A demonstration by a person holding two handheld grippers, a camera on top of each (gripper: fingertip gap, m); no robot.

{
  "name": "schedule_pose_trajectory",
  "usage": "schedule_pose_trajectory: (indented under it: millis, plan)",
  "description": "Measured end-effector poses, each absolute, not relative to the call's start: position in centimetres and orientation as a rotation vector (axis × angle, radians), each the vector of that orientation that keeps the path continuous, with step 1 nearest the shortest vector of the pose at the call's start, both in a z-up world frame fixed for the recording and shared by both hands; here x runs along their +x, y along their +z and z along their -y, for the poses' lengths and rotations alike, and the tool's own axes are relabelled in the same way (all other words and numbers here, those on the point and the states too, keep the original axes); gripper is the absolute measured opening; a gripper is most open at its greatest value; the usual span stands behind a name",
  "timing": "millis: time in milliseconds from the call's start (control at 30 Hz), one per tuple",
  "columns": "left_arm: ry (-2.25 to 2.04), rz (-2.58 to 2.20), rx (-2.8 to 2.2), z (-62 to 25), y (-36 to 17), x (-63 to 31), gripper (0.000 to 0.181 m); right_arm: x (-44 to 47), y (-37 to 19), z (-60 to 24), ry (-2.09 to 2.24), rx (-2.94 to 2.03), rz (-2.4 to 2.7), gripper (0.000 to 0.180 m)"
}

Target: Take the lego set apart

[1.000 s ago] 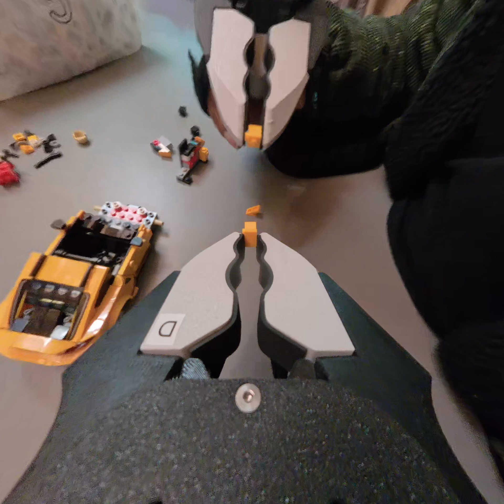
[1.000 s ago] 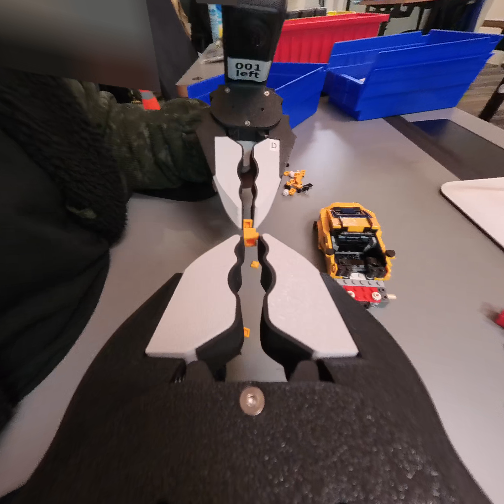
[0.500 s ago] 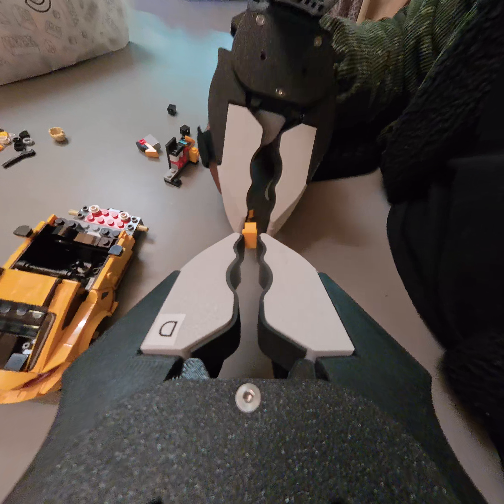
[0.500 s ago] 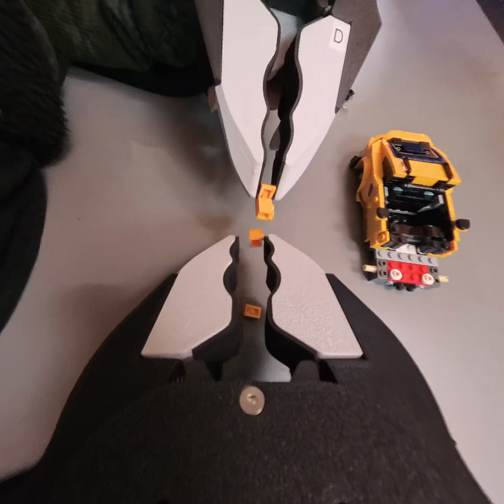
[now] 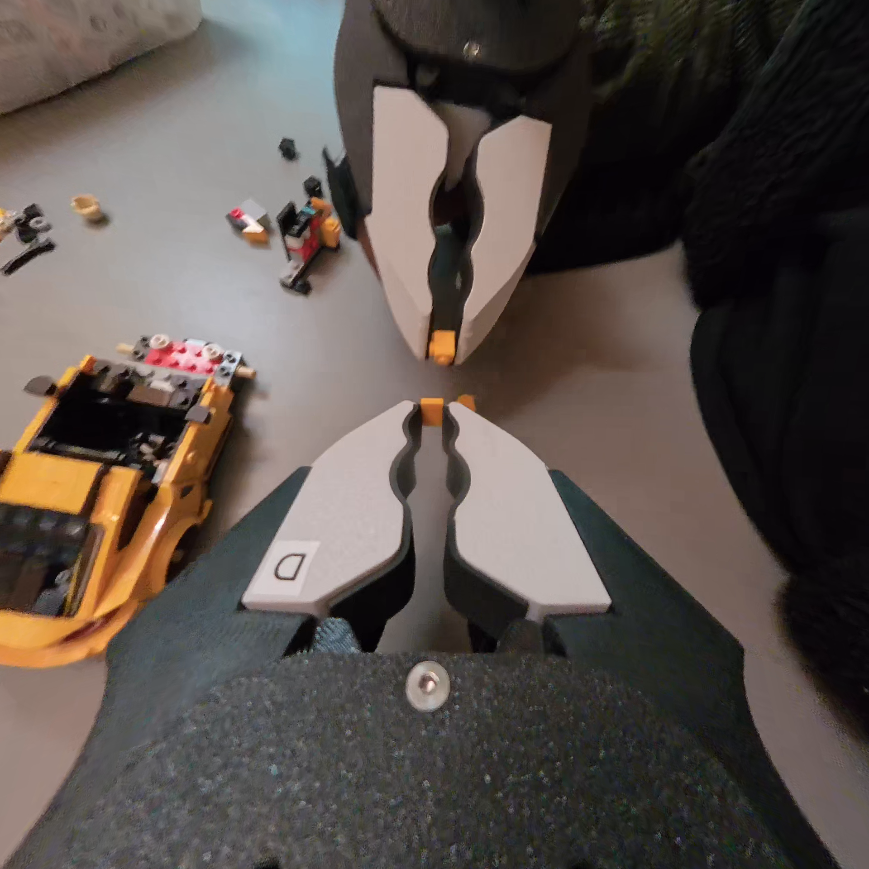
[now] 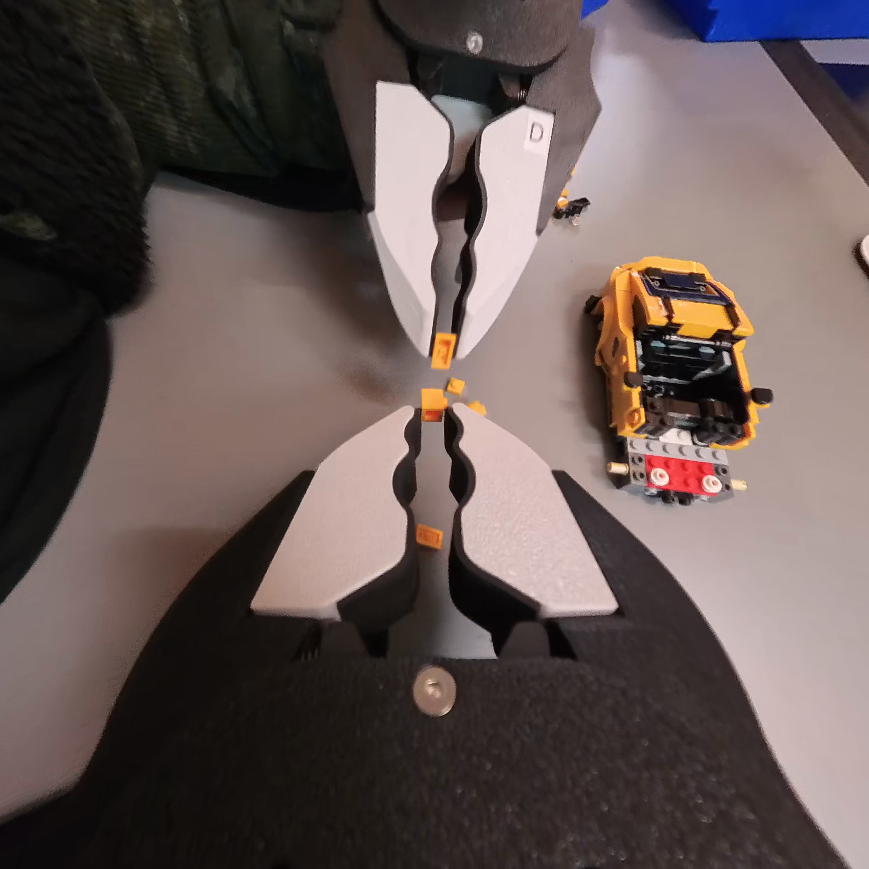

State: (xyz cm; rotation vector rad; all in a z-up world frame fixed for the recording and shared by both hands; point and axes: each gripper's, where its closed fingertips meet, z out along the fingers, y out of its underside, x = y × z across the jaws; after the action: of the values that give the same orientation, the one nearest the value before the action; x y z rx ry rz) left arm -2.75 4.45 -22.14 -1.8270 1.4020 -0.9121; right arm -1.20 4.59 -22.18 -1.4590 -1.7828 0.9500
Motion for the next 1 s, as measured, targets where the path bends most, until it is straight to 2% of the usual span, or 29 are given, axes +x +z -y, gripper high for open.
schedule_pose_trajectory:
  millis: [167,300,667,1000]
  plan:
    - [-0.887,-1.426,-1.87,-4.5,-23.0,-3.3,0.008,-1.0,-24.5,-4.9,0.785,-1.517,1.873,0.01]
    - [-0.871,-1.475,-1.893,-4.0,-24.1,-3.0,0.008,-0.9,-25.6,-5.2,0.706,-1.548,1.909,0.02]
    - [-0.835,-1.509,-1.864,-3.7,-24.5,-2.3,0.012,0.8,-20.3,-6.5,0.873,-1.514,1.685,0.022]
    - [-0.666,-1.581,-1.931,-4.2,-25.6,-3.9,0.014,1.6,-21.8,-6.0,0.849,-1.56,1.71,0.021]
